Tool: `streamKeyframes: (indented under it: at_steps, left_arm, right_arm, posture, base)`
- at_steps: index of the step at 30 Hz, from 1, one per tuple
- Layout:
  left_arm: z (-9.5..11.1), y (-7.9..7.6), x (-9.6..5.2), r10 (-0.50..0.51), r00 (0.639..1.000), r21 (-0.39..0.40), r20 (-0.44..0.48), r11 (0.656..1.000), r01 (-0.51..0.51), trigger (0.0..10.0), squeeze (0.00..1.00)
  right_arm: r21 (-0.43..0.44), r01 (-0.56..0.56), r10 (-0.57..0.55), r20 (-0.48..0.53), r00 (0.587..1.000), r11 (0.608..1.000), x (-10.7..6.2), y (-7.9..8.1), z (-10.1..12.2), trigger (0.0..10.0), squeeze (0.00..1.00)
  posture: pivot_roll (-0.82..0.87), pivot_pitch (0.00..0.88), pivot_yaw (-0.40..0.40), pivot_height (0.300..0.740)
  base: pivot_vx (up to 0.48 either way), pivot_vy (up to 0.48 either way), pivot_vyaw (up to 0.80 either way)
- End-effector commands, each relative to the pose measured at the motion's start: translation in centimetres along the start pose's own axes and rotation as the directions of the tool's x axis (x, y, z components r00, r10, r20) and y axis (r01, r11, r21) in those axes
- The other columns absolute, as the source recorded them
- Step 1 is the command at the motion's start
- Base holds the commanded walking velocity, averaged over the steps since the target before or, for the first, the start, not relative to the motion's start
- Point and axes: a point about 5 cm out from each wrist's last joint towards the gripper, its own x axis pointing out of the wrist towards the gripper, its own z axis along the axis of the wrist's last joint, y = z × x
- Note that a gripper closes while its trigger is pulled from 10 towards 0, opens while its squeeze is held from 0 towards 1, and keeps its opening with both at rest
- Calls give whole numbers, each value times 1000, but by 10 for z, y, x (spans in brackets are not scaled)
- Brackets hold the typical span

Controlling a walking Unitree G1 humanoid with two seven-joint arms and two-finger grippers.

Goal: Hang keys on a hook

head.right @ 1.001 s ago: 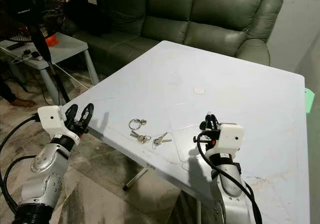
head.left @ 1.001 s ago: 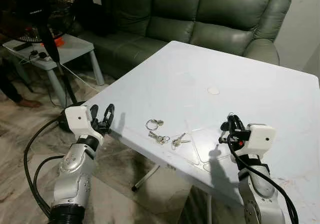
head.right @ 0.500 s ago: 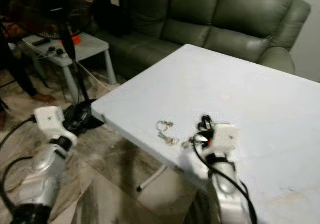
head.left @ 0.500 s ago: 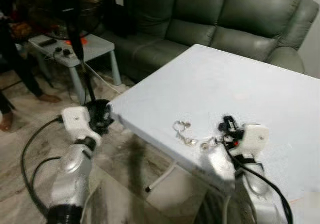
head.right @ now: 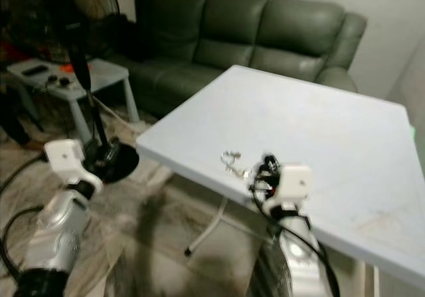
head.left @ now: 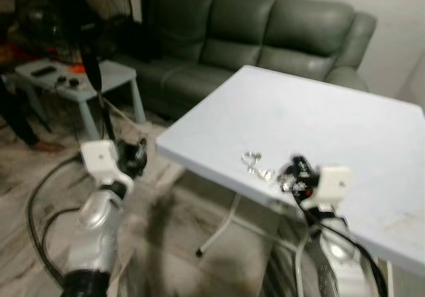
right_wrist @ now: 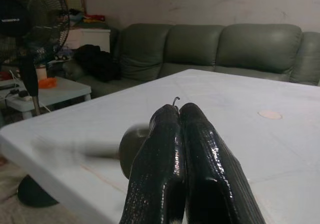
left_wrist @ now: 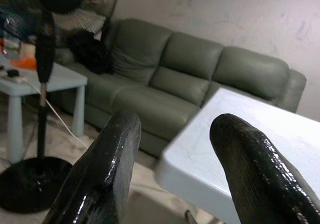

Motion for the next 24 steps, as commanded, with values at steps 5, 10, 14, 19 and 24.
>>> streamKeyframes:
  at_steps: [5,10,14,19,24]
  left_arm:
    - [-3,-13,7,-34,999,-18,-4,999,34,10000,0]
    - [-4,-14,8,-38,999,-18,-9,999,38,10000,0]
    - [-5,-15,8,-39,999,-21,-14,999,39,10000,0]
    - [-6,-15,8,-30,999,-18,-14,999,30,10000,0]
    - [-7,-16,7,-40,999,15,-16,999,40,10000,0]
  right_arm:
    - [-23,14,-14,-7,1000,1000,2,-11,3,10000,0]
    - [-28,10,-10,-17,1000,1000,3,-11,4,10000,0]
    - [-31,7,-8,-24,1000,999,2,-13,3,10000,0]
    - [-31,11,-12,-33,999,999,2,-15,3,10000,0]
    - [-38,11,-12,-39,999,999,5,-15,3,10000,0]
  posture:
    - [40,0,-10,740]
    - [33,0,-6,740]
    - [29,0,-4,740]
    - [26,0,-2,740]
    - [26,0,-2,740]
  base:
    - [0,0,0]
    - [0,0,-363]
    - [0,0,-719]
    - [0,0,-723]
    - [0,0,-721]
